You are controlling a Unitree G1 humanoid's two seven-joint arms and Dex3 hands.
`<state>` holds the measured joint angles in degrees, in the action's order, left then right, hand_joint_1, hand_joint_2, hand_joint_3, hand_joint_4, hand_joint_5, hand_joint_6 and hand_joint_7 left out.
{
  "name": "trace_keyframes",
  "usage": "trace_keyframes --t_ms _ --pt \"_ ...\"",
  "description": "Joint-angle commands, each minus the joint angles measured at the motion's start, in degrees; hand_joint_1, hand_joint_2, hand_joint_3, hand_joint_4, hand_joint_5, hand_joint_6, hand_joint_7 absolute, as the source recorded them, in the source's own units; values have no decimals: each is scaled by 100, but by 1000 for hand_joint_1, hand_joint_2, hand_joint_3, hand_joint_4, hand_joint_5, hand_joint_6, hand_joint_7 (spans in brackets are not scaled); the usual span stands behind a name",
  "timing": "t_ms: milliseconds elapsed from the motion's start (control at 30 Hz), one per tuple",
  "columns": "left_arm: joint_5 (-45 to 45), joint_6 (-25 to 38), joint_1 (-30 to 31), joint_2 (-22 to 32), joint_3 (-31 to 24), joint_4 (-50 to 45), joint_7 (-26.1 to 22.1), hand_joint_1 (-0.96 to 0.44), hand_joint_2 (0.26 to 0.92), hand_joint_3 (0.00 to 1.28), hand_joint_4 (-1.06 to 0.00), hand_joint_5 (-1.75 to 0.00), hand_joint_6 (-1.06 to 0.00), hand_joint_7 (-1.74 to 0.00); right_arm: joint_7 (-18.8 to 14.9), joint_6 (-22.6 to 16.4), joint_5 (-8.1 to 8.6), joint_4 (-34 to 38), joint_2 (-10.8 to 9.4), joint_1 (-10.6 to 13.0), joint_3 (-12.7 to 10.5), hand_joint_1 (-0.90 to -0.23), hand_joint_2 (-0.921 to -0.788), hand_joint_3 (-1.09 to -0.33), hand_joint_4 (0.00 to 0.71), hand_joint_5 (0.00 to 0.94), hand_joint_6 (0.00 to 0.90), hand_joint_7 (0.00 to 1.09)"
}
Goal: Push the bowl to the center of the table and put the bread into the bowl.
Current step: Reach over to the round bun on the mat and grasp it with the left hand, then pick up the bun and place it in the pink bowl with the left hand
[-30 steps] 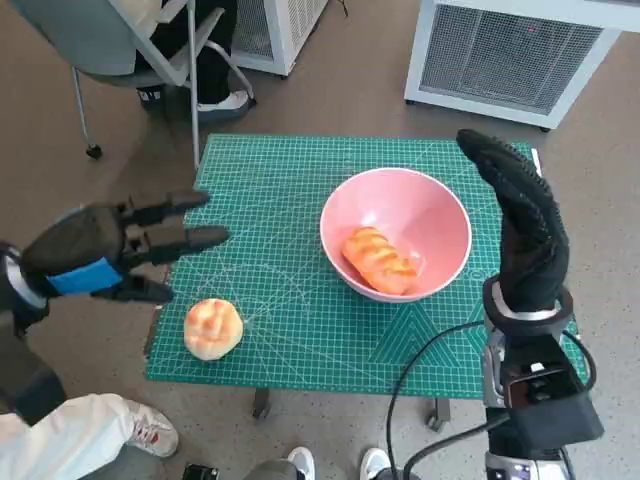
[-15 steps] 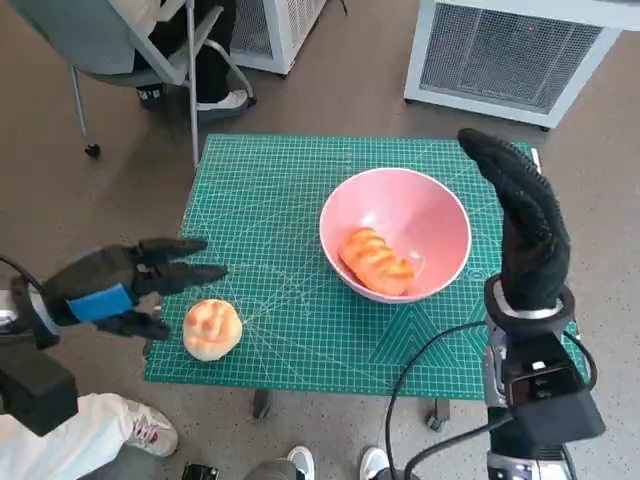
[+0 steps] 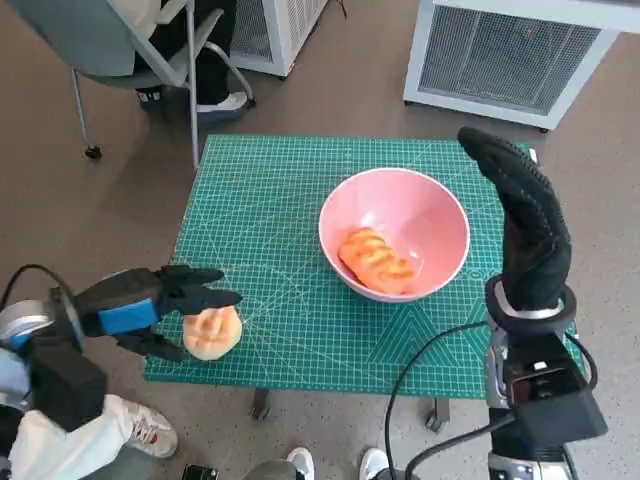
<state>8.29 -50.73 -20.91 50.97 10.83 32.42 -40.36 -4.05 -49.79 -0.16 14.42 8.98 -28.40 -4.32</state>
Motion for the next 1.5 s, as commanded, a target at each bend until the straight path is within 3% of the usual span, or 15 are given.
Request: trace_keyframes --t_ms 33,300,433,500,533,567,633,667,733,833,1067,1267,1500 --pt "185 274 89 -90 75 -75 -45 -232 809 0 -296 0 -379 -30 -71 74 35 -3 70 110 -6 -508 -921 -631 396 12 -1 734" --pt "569 496 61 -279 221 42 71 -124 825 8 -333 -18 -398 -33 -88 94 45 -15 71 99 -6 -506 -921 -631 396 11 -1 734" --pt "847 453 9 -366 265 152 294 -57 868 26 -450 -70 -485 -74 -97 87 52 -18 62 96 2 -507 -921 -631 396 11 -1 734" --pt "984 419 -11 -382 268 184 427 -21 899 49 -577 -132 -588 -126 -97 83 49 -22 59 98 5 -507 -921 -632 396 11 -1 734" --pt "1037 404 -18 -385 267 195 483 -87 904 82 -617 -163 -574 -378 -97 82 49 -23 59 98 5 -507 -921 -632 396 11 -1 734" --pt "1096 381 -27 -382 259 201 559 -179 910 153 -633 -290 -528 -770 -99 82 52 -28 59 100 7 -508 -921 -632 396 11 -1 734" --pt "1179 344 -46 -371 242 205 680 -91 915 191 -573 -821 -484 -1043 -104 78 60 -27 58 101 9 -508 -921 -631 396 11 -1 734" --pt "1208 327 -56 -364 238 207 728 -58 917 200 -550 -1027 -480 -1129 -107 75 63 -23 59 100 10 -508 -921 -631 396 11 -1 734" --pt "1229 331 -87 -324 211 154 794 -29 919 203 -529 -1210 -492 -1186 -110 66 66 -7 63 99 8 -508 -921 -630 396 11 -1 734" --pt "1170 349 -138 -249 155 40 788 -9 920 201 -511 -1345 -512 -1213 -107 61 60 2 65 98 0 -509 -921 -629 396 11 -1 734" --pt "624 402 -256 -99 -73 -322 496 1 921 186 -483 -1410 -570 -1191 -96 48 45 11 62 99 -9 -509 -921 -628 396 11 -1 734" --pt "-326 809 -514 -21 -369 -913 -61 2 920 165 -495 -1387 -603 -1171 -108 28 67 65 78 73 -25 -505 -921 -628 398 11 -1 734" --pt "-985 1153 -1264 -281 -694 -1437 -227 3 920 124 -548 -1317 -640 -1147 -107 -1 72 116 90 48 -45 -505 -921 -626 399 12 -1 734"
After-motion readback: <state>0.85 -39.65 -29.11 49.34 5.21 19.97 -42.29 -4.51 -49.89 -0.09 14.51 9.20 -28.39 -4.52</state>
